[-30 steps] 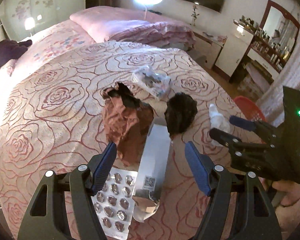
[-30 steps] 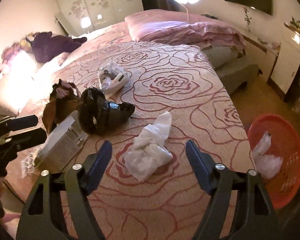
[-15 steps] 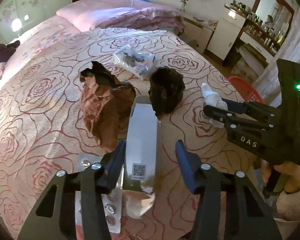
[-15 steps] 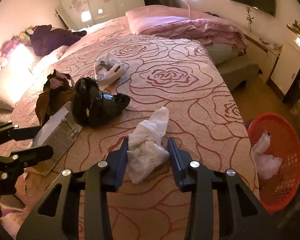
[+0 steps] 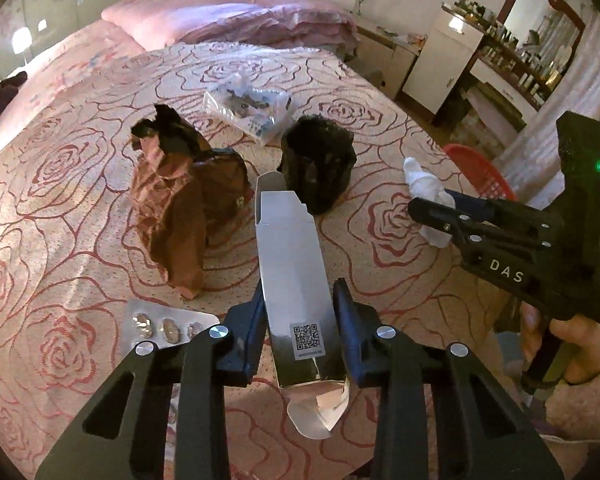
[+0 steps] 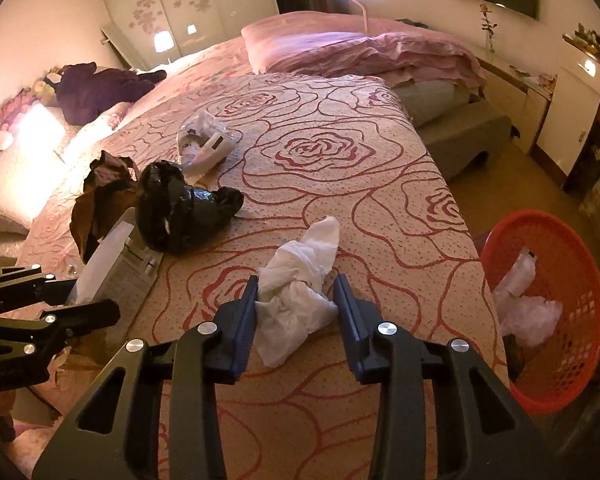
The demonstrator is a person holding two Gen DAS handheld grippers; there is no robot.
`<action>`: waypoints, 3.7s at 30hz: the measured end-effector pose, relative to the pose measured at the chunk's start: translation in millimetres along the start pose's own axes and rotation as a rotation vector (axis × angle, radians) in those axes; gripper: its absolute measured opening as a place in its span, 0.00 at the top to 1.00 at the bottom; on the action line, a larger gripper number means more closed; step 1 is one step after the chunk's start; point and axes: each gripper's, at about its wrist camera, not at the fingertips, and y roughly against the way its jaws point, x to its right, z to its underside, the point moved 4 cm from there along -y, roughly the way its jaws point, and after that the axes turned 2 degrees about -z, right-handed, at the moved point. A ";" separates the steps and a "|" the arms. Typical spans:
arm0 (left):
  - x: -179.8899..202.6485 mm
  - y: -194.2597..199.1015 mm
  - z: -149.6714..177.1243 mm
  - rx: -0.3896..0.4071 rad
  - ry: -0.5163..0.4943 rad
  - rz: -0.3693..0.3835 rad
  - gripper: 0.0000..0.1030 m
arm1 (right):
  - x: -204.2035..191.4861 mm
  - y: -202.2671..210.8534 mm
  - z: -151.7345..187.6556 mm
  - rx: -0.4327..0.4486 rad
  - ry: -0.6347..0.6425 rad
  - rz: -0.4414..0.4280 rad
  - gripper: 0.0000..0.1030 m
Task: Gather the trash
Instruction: 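Carry tissue and white box over the red wastebasket, then open both grippers to drop tissue and box into the wastebasket, then withdraw both grippers from the wastebasket back toward the bed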
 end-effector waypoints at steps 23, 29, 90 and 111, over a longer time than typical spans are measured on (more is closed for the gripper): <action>13.5 56.0 -37.9 0.198 0.018 0.061 0.70 | -5.1 41.6 -18.9 0.099 -0.010 -0.016 0.66; 33.2 50.3 -54.1 0.203 -0.020 0.085 0.70 | 16.2 58.8 -21.0 0.138 -0.058 0.019 0.66; 227.3 -120.9 -99.4 -0.110 -0.369 0.205 0.50 | 227.0 76.2 54.9 0.085 -0.513 0.299 0.43; 166.7 -52.4 -94.2 0.052 -0.258 0.145 0.32 | 199.2 107.8 57.2 0.156 -0.480 0.338 0.36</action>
